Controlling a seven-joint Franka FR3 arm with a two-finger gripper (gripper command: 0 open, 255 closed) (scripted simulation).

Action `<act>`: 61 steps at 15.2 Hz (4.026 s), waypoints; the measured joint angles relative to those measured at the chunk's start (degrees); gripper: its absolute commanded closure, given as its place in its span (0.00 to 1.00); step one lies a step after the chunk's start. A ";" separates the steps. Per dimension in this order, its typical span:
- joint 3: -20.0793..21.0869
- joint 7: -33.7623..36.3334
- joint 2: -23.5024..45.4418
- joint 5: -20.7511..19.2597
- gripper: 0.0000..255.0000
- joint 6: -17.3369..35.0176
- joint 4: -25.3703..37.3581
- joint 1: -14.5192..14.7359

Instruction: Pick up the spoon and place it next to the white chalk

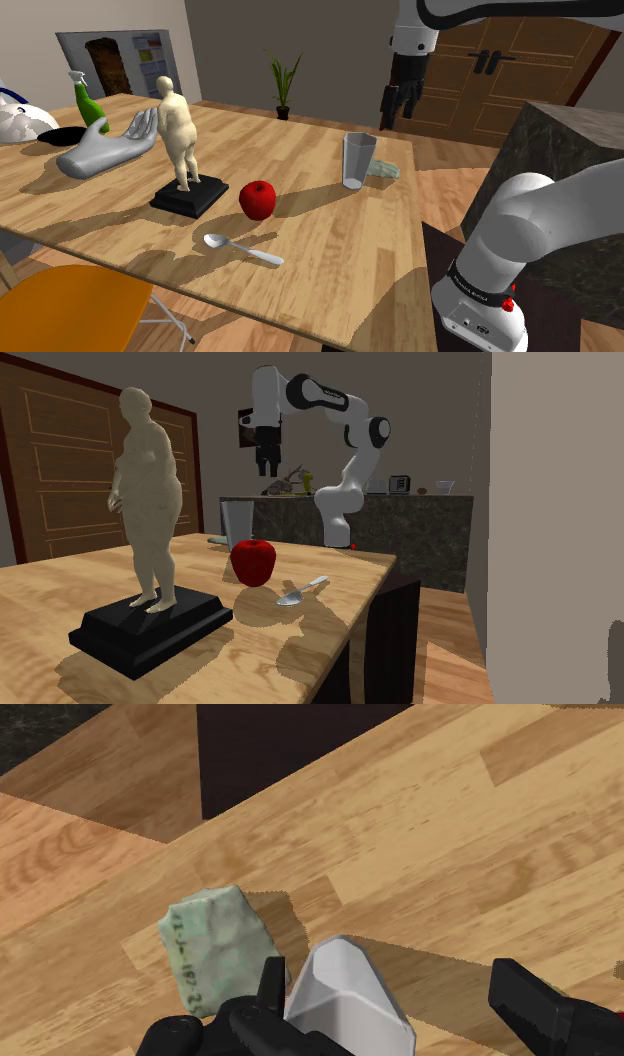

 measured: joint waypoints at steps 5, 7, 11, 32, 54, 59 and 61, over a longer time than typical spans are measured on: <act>2.98 2.40 3.33 1.61 0.00 1.98 0.31 1.50; 5.02 4.10 5.80 2.64 0.00 3.36 0.70 2.48; 9.10 7.53 11.65 4.29 0.00 6.41 2.25 4.29; 26.43 27.57 50.02 -0.58 0.00 14.56 23.60 13.46; 27.52 33.54 64.37 -6.25 1.00 18.48 30.27 18.71; 27.52 33.54 64.37 -6.25 1.00 18.48 30.27 18.71; 27.52 33.54 64.37 -6.25 1.00 18.48 30.27 18.71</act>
